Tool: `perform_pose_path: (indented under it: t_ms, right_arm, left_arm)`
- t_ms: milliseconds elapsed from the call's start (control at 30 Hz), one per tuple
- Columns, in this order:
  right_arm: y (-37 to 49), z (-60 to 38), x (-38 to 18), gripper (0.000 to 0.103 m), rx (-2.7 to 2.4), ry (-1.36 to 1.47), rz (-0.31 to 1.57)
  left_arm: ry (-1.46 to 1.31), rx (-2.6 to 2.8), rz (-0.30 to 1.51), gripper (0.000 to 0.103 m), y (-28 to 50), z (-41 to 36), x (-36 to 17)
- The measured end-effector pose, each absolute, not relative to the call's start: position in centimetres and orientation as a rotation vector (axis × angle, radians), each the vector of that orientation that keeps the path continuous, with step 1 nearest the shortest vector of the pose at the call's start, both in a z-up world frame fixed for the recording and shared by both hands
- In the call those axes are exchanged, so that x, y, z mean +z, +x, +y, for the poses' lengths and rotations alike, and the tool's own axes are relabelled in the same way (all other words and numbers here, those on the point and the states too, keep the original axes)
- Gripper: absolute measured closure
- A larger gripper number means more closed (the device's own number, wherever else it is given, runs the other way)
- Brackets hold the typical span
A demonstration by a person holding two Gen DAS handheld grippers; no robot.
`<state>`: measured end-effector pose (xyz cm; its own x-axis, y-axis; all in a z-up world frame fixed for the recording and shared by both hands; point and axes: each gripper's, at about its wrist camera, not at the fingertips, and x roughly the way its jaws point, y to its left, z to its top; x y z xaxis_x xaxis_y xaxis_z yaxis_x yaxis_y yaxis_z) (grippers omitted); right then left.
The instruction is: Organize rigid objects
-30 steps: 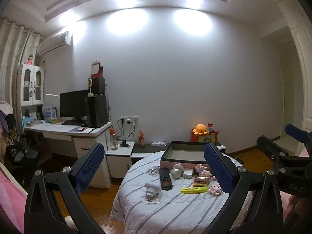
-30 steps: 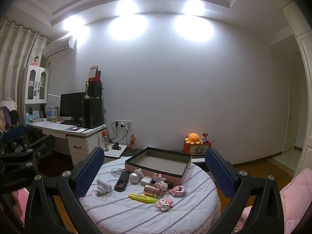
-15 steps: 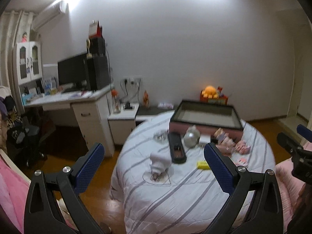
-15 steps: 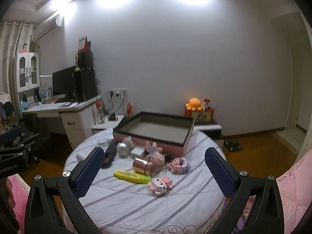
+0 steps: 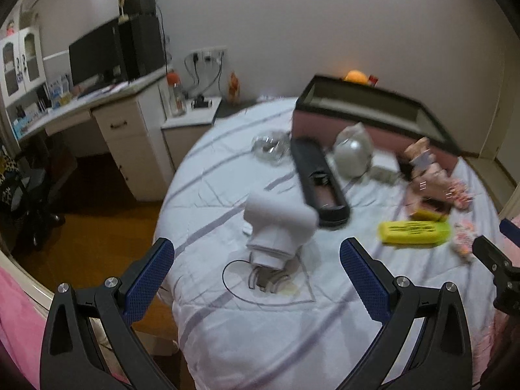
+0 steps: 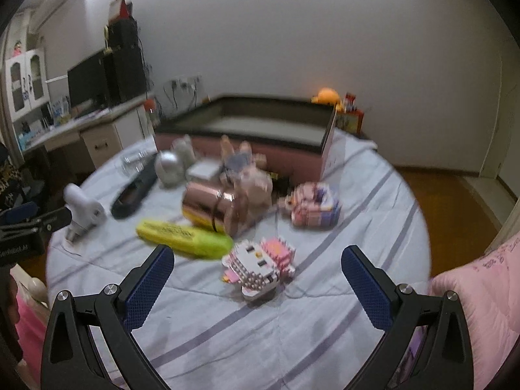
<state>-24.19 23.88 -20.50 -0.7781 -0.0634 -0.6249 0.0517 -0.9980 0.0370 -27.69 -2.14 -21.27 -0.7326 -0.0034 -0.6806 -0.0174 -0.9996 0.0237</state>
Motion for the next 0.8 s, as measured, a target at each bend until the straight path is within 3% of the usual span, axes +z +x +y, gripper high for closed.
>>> perform_pose_path:
  t_ms: [167,333,400,500,733,800]
  right_arm:
    - [-25.7,24.1,-22.5,0.0,-2.879,1.114,-0.034]
    - [-26.1,24.9,-23.6,0.0,-2.876,1.171,-0.083]
    - [-26.3,25.0,-23.7,0.0,-2.871,1.185,-0.097]
    - [-26.8,24.9,-23.6,0.0,-2.863,1.203,-0.079]
    - [-27.9,25.4,-23.5,0.0,-2.829,1.248,-0.017]
    - [-27.9,25.4,-23.4,0.007,-2.805,1.235,0.011]
  left_arm:
    - [-1.199,2.878,0.052,0.001,-29.8,-1.6,-22.8]
    - [-1.224,2.8,0.006,0.035,-31.4,-1.2,-23.5]
    - [-1.248,2.8,0.058,0.044,-31.8,-0.7,-23.9]
    - [-1.22,2.801,0.14,0.045,-31.6,-0.1,-24.1]
    - [-1.205,2.777,0.117,0.045,-30.8,-0.5,-23.6]
    - [-1.202,2.767,0.112,0.045,-30.3,-0.5,-23.3]
